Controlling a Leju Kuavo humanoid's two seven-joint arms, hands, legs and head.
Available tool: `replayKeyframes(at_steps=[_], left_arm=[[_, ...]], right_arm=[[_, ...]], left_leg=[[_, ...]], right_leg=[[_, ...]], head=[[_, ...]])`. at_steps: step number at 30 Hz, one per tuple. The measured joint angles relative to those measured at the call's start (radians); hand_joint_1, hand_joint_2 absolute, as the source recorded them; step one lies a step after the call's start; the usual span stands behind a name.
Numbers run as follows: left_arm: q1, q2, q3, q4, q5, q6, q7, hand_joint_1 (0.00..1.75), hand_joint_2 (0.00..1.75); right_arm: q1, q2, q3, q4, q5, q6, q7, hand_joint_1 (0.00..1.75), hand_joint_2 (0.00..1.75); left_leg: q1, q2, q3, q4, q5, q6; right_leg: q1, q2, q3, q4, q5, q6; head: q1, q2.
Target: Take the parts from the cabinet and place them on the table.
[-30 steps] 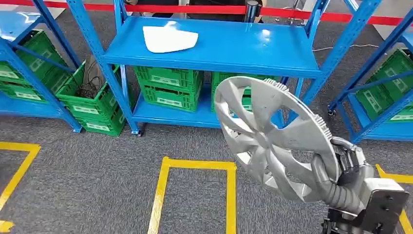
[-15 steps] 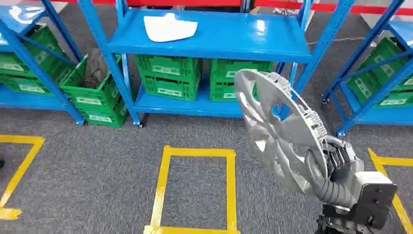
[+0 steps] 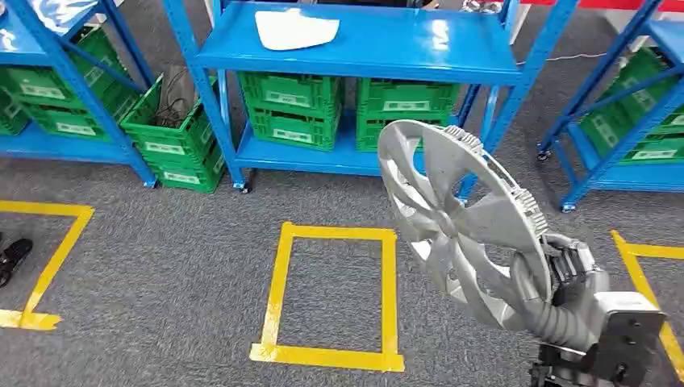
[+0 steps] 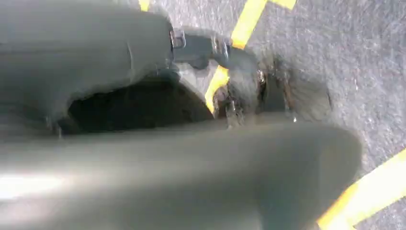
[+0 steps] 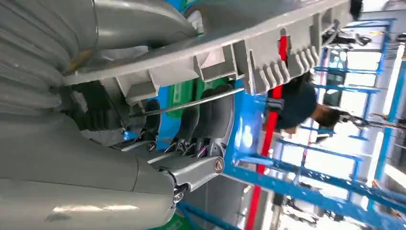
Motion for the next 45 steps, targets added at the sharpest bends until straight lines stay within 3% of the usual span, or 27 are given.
replayKeyframes(at_steps=[2, 4, 5, 6, 8, 10, 11, 13, 14, 17, 19, 21, 22, 23, 25, 26, 27, 28, 29, 33, 36, 38, 40, 42, 43, 44, 45], left_arm=[[0.0, 0.003, 0.0, 0.001, 0.0, 0.0, 0.001, 0.0, 0.0], [0.0, 0.003, 0.0, 0.001, 0.0, 0.0, 0.0, 0.0, 0.0], [0.001, 0.003, 0.0, 0.001, 0.0, 0.0, 0.0, 0.0, 0.0], [0.001, 0.003, -0.001, 0.001, -0.001, 0.0, 0.001, 0.0, 0.0], [0.001, 0.003, -0.003, 0.001, -0.002, 0.0, 0.001, 0.0, 0.0], [0.001, 0.004, -0.006, 0.001, -0.002, 0.0, 0.001, 0.0, 0.0], [0.001, 0.004, -0.006, 0.002, -0.003, 0.001, 0.001, 0.0, 0.0], [0.0, 0.007, -0.007, 0.002, -0.003, 0.001, 0.001, 0.0, 0.0], [-0.002, 0.007, -0.007, 0.002, -0.003, 0.0, 0.0, 0.0, 0.0], [0.002, 0.002, -0.008, 0.001, -0.002, -0.003, 0.001, 0.0, 0.0], [0.001, 0.002, -0.008, 0.001, -0.002, -0.003, 0.001, 0.0, 0.0], [-0.001, 0.002, -0.008, 0.001, -0.002, -0.003, 0.001, 0.0, 0.0], [-0.001, 0.002, -0.008, 0.001, -0.001, -0.003, 0.001, 0.0, 0.0], [-0.001, 0.002, -0.008, 0.001, 0.0, -0.003, 0.001, 0.0, 0.0], [-0.001, 0.001, -0.008, 0.001, 0.0, -0.003, 0.001, 0.0, 0.0], [-0.001, 0.002, -0.008, 0.001, -0.001, -0.003, 0.0, 0.0, 0.0], [-0.002, 0.002, -0.008, 0.001, -0.001, -0.003, 0.0, 0.0, 0.0], [-0.003, 0.006, -0.008, 0.001, 0.0, -0.003, 0.0, 0.0, 0.0], [-0.003, 0.004, -0.008, 0.001, 0.0, -0.003, 0.0, 0.0, 0.0], [0.0, 0.007, -0.008, 0.002, 0.003, 0.0, 0.0, 0.0, 0.0], [0.001, 0.007, -0.008, 0.002, 0.007, 0.005, 0.0, 0.0, 0.0], [0.0, 0.007, -0.008, 0.002, 0.008, 0.008, 0.0, 0.0, 0.0], [0.001, 0.007, -0.008, 0.002, 0.009, 0.013, 0.002, 0.0, 0.0], [0.001, 0.007, -0.008, 0.002, 0.01, 0.018, 0.003, 0.0, 0.0], [0.001, 0.009, -0.008, 0.002, 0.01, 0.02, 0.005, 0.0, 0.0], [-0.001, 0.01, -0.008, 0.002, 0.01, 0.02, 0.005, 0.0, 0.0], [-0.005, 0.01, -0.008, 0.002, 0.009, 0.02, 0.005, 0.0, 0.0]], right_arm=[[0.001, 0.0, 0.0, 0.001, 0.0, 0.0, 0.0, 1.24, 1.75], [0.0, 0.0, 0.0, 0.001, -0.001, 0.002, 0.0, 1.47, 1.75], [0.001, 0.0, 0.001, 0.001, -0.005, 0.002, 0.0, 1.75, 1.75], [0.001, 0.0, 0.001, 0.001, -0.011, 0.002, -0.001, 1.75, 1.75], [0.001, 0.0, 0.0, 0.001, -0.02, 0.002, -0.003, 1.75, 1.75], [0.002, 0.0, 0.0, 0.001, -0.025, 0.002, -0.004, 1.75, 1.75], [0.002, 0.0, 0.001, 0.001, -0.027, 0.003, -0.004, 1.75, 1.75], [0.004, 0.0, 0.0, 0.001, -0.027, 0.004, -0.005, 1.75, 1.75], [0.005, 0.0, 0.0, 0.001, -0.027, 0.004, -0.006, 1.75, 1.75], [0.004, 0.0, 0.0, 0.001, -0.027, 0.005, -0.008, 1.75, 1.75], [0.004, 0.0, 0.0, 0.001, -0.024, 0.005, -0.008, 1.75, 1.75], [0.005, -0.001, 0.0, 0.001, -0.023, 0.005, -0.007, 1.75, 1.75], [0.005, 0.0, 0.0, 0.001, -0.021, 0.006, -0.006, 1.75, 1.75], [0.005, 0.0, 0.0, 0.001, -0.019, 0.006, -0.006, 1.75, 1.75], [0.004, 0.0, 0.0, 0.001, -0.018, 0.008, -0.004, 1.75, 1.75], [0.004, 0.0, 0.0, 0.001, -0.017, 0.008, -0.003, 1.75, 1.75], [0.003, 0.0, 0.0, 0.001, -0.015, 0.008, -0.002, 1.75, 1.75], [0.001, 0.0, 0.001, 0.001, -0.013, 0.008, 0.0, 1.75, 1.75], [0.001, 0.0, 0.0, 0.0, -0.01, 0.009, 0.001, 1.75, 1.75], [-0.001, 0.001, 0.002, 0.001, -0.009, 0.007, 0.007, 1.75, 1.75], [-0.002, 0.003, 0.002, 0.001, -0.007, 0.004, 0.008, 1.75, 1.75], [-0.002, 0.005, 0.002, 0.001, -0.007, 0.003, 0.008, 1.75, 1.75], [-0.002, 0.006, 0.002, 0.001, -0.006, 0.003, 0.011, 1.75, 1.75], [-0.002, 0.007, 0.002, 0.002, 0.006, 0.005, 0.02, 1.75, 1.75], [-0.002, 0.009, 0.003, 0.001, 0.018, 0.007, 0.027, 1.75, 1.75], [-0.001, 0.01, 0.003, 0.002, 0.027, 0.008, 0.033, 1.75, 1.75], [-0.002, 0.01, 0.003, 0.002, 0.029, 0.008, 0.034, 1.75, 1.75]], left_leg=[[-0.004, -0.002, -0.006, -0.005, 0.01, -0.012], [-0.001, -0.001, -0.045, 0.072, -0.096, -0.021], [-0.001, 0.0, -0.063, 0.148, -0.154, -0.023], [-0.001, 0.0, -0.078, 0.221, -0.194, -0.025], [-0.001, 0.0, -0.084, 0.321, -0.204, -0.024], [-0.002, 0.0, -0.015, 0.258, -0.139, -0.015], [-0.005, 0.0, 0.063, 0.155, -0.112, -0.002], [-0.017, 0.003, 0.213, -0.038, -0.159, 0.014], [-0.018, 0.004, 0.215, -0.057, -0.162, 0.015], [-0.02, 0.003, 0.183, -0.073, -0.124, 0.026], [-0.013, 0.007, 0.172, -0.075, -0.103, 0.037], [-0.011, 0.008, 0.145, -0.071, -0.075, 0.039], [-0.01, 0.008, 0.124, -0.066, -0.061, 0.038], [-0.008, 0.008, 0.102, -0.058, -0.051, 0.036], [-0.001, 0.008, 0.054, -0.036, -0.035, 0.027], [0.005, 0.008, 0.031, -0.021, -0.03, 0.021], [0.009, 0.007, 0.011, -0.002, -0.025, 0.014], [0.005, 0.005, -0.007, 0.008, -0.02, 0.005], [0.005, 0.005, -0.01, 0.014, -0.015, -0.001], [0.01, 0.001, -0.019, 0.02, -0.003, -0.024], [0.009, 0.002, -0.071, 0.189, -0.193, -0.03], [0.009, 0.002, -0.092, 0.322, -0.223, -0.031], [0.008, 0.003, -0.058, 0.331, -0.137, -0.024], [0.006, 0.016, 0.042, 0.202, -0.095, -0.014], [-0.001, 0.051, 0.127, 0.083, -0.129, -0.006], [-0.008, 0.062, 0.199, -0.013, -0.164, -0.004], [-0.008, 0.057, 0.189, -0.029, -0.173, 0.0]], right_leg=[[-0.011, -0.007, -0.026, -0.018, 0.027, -0.014], [-0.009, -0.01, -0.034, -0.018, 0.051, -0.026], [-0.007, -0.011, -0.051, -0.017, 0.062, -0.029], [-0.005, -0.011, -0.065, -0.016, 0.073, -0.032], [0.0, -0.011, -0.104, -0.012, 0.099, -0.034], [0.007, -0.01, -0.136, -0.009, 0.121, -0.035], [0.013, -0.009, -0.152, -0.008, 0.136, -0.035], [0.019, -0.009, -0.167, -0.005, 0.153, -0.029], [0.016, -0.012, -0.169, -0.007, 0.167, -0.026], [0.011, -0.015, -0.175, -0.02, 0.199, -0.012], [0.007, -0.001, -0.203, 0.024, 0.118, -0.001], [-0.003, -0.001, -0.24, 0.19, -0.018, 0.011], [-0.008, -0.001, -0.251, 0.271, -0.05, 0.018], [-0.013, -0.001, -0.25, 0.314, -0.046, 0.023], [-0.022, -0.002, -0.194, 0.278, 0.013, 0.036], [-0.028, -0.002, -0.136, 0.204, 0.043, 0.043], [-0.036, -0.001, -0.065, 0.104, 0.042, 0.051], [-0.027, 0.003, -0.011, 0.032, -0.009, 0.058], [-0.024, 0.009, -0.005, 0.016, -0.013, 0.037], [-0.025, -0.002, -0.047, 0.022, 0.009, -0.002], [-0.017, -0.003, -0.071, 0.022, 0.043, -0.025], [-0.011, -0.002, -0.102, 0.023, 0.065, -0.028], [-0.004, -0.014, -0.134, 0.024, 0.088, -0.029], [-0.001, -0.019, -0.152, 0.025, 0.104, -0.026], [0.001, -0.024, -0.153, 0.026, 0.111, -0.022], [0.003, -0.032, -0.156, 0.03, 0.115, -0.016], [0.003, -0.042, -0.156, 0.03, 0.121, -0.011]], head=[[0.002, 0.0], [-0.011, 0.0], [-0.015, 0.0], [-0.019, 0.0], [-0.025, 0.0], [-0.032, 0.0], [-0.037, 0.0], [-0.041, 0.0], [-0.034, 0.0], [-0.04, 0.0], [-0.042, 0.0], [-0.023, 0.0], [-0.019, 0.0], [-0.016, 0.0], [-0.011, 0.0], [-0.01, 0.0], [-0.005, 0.0], [0.004, 0.0], [0.007, 0.0], [-0.002, 0.0], [-0.02, 0.0], [-0.03, 0.0], [-0.037, 0.0], [-0.045, 0.0], [-0.05, 0.0], [-0.054, 0.0], [-0.052, 0.0]])
